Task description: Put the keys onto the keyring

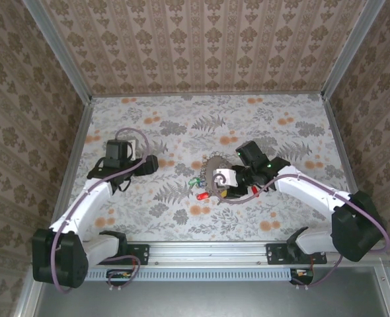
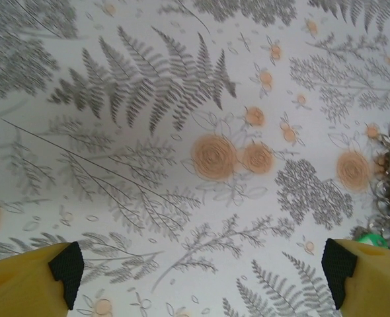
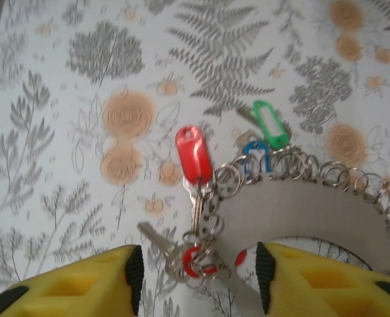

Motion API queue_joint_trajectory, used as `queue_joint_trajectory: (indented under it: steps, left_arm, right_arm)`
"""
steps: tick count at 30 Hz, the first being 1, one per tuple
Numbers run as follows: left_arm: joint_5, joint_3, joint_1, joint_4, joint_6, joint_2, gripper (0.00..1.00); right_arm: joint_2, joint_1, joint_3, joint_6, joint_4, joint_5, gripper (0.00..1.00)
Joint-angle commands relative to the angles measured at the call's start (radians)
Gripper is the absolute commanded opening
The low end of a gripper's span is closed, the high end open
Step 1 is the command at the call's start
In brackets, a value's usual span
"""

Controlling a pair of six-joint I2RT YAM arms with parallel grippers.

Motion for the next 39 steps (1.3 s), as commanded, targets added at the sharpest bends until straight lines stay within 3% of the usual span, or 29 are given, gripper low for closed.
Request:
queue_joint_trajectory:
  steps: [1,4,8,13,16,20,23,25,27,32,33,35,38,39]
  left_arm:
    - [0.078,-0.015,0.003,0.043,-0.034,0.022,0.94]
    - [0.110,-0.019,0.000,0.050,-0.069,0.064,0.94]
    - [0.130,-0.022,-0.018,0.071,-0.086,0.111,0.91]
    - [0.130,-0.023,-0.050,0.086,-0.095,0.129,0.89]
    - [0.125,-0.014,-0.057,0.058,-0.085,0.129,0.89]
    - [0.095,0.008,-0.056,-0.011,-0.073,0.106,0.89]
    - [0.088,0.007,-0.054,-0.034,-0.071,0.076,0.89]
    - [0.089,0.000,-0.052,-0.033,-0.071,0.072,0.89]
    - [0.097,0.004,-0.051,-0.039,-0.072,0.082,0.89]
    - [0.115,0.015,-0.051,-0.071,-0.081,0.103,0.89]
    - [0.114,0.012,-0.051,-0.071,-0.088,0.106,0.89]
    - [0.112,0.006,-0.049,-0.064,-0.113,0.112,0.89]
    - [0.111,0.005,-0.045,-0.056,-0.152,0.128,0.90]
    - [0.109,0.008,-0.042,-0.058,-0.164,0.133,0.90]
  right_arm:
    - [-0.012,0.016,-0.047,-0.208,0.025,0.088,0.46]
    - [-0.001,0.028,-0.056,-0.226,0.092,0.118,0.40]
    - [0.097,0.040,0.035,-0.191,-0.025,0.157,0.34]
    - [0.141,0.059,0.051,-0.122,-0.032,0.210,0.34]
    - [0.165,0.093,0.083,-0.003,-0.039,0.238,0.32]
    - [0.105,0.106,0.114,0.331,0.040,0.255,0.33]
    - [0.070,0.098,0.163,0.708,0.101,0.329,0.38]
    - [0.110,0.098,0.242,0.990,0.058,0.405,0.30]
    - [0.169,0.099,0.331,1.220,-0.042,0.455,0.30]
    - [0.234,0.108,0.378,1.498,-0.139,0.408,0.36]
    - [0.254,0.130,0.390,1.484,-0.164,0.436,0.41]
    - [0.305,0.191,0.405,1.373,-0.190,0.534,0.61]
    - [0.419,0.257,0.453,1.277,-0.208,0.637,0.74]
    - [0.461,0.278,0.480,1.266,-0.216,0.666,0.83]
